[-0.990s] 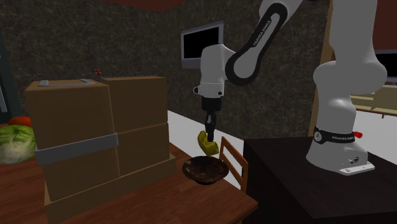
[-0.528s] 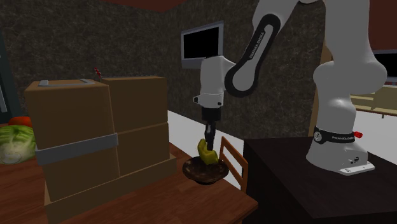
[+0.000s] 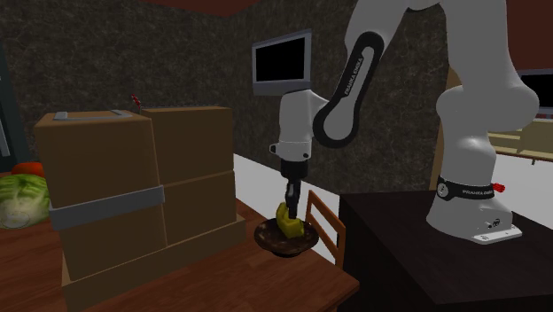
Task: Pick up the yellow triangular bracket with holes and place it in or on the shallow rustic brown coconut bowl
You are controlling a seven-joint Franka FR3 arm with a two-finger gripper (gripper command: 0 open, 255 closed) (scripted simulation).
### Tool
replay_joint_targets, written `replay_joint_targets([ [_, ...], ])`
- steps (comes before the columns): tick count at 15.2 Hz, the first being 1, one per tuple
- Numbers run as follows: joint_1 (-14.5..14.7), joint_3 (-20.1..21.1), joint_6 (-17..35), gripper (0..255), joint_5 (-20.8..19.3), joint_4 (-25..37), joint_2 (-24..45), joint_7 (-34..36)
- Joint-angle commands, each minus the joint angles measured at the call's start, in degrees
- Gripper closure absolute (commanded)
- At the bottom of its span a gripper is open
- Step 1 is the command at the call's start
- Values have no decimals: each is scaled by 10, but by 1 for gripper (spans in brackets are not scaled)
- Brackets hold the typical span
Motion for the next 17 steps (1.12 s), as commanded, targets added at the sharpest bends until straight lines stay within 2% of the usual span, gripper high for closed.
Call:
replay_joint_targets([
  [1,0,0,1,255,0,0,1,0],
  [4,0,0,1,255,0,0,1,0],
  [5,0,0,1,0,0,0,1,0],
  [10,0,0,1,0,0,0,1,0],
  [14,-1,0,-74,0,1,-5,-79,0],
  [17,-1,0,-74,0,1,-5,-79,0],
])
